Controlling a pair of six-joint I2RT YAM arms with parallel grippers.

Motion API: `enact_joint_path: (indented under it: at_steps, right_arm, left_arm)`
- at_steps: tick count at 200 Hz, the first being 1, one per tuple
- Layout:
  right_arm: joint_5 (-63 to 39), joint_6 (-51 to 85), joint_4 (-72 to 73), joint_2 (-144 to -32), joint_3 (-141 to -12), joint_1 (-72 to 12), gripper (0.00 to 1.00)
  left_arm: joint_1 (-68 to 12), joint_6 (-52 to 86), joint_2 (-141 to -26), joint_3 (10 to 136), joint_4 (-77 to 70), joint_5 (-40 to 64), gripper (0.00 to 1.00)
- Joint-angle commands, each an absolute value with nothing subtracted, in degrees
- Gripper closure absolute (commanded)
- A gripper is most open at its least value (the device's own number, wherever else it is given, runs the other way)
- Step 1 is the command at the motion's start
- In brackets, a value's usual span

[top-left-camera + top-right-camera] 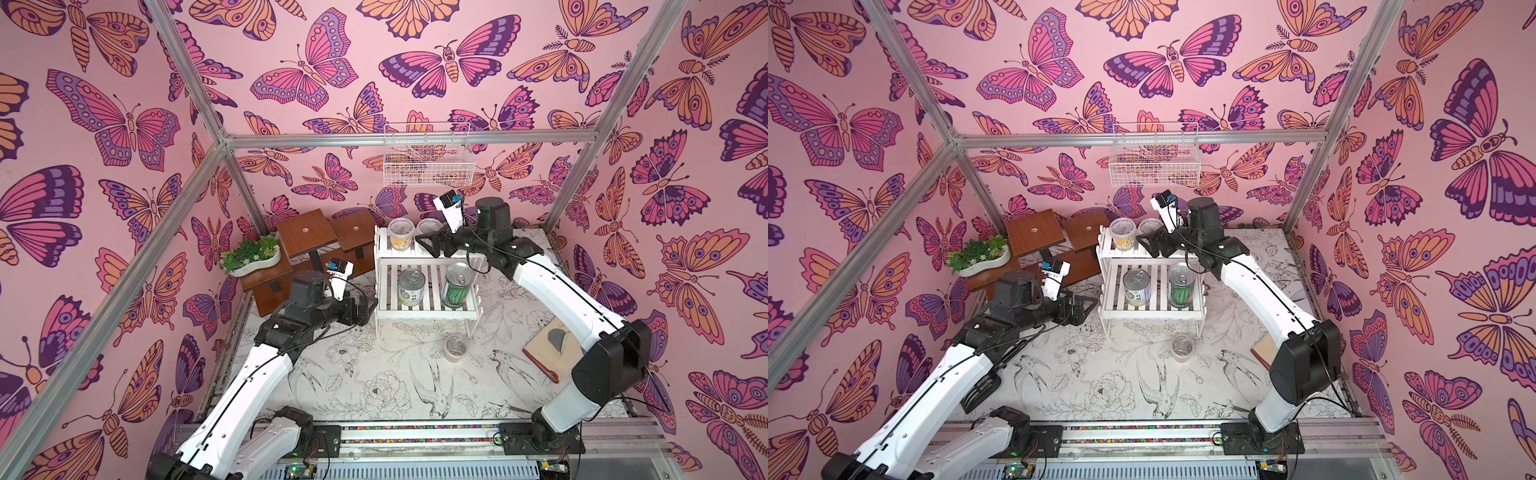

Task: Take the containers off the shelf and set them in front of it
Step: 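Pick up a container from the shelf.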

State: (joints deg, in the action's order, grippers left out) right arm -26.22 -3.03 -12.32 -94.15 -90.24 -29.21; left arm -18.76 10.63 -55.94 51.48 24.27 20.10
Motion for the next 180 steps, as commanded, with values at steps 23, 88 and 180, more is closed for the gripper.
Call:
enact_joint_path:
  at_steps: [23, 88, 180]
  right_arm:
    - [-27.1, -3.0, -11.9, -94.8, -92.5, -28.7, 0.36]
    - [-26.4, -2.4, -13.0, -91.5, -91.6, -28.7, 0.41]
    - [-26.0, -1.6, -20.0, -76.4, -84.3, -30.5, 0.42]
  left_arm:
    - [-18.6, 9.7, -55.5, 50.5, 24.4, 19.9, 0.00]
    - [-18.6, 9.7, -55.6, 50.5, 24.4, 19.9, 0.00]
    - [-18.5, 9.6, -55.6, 50.5, 24.4, 19.2, 0.00]
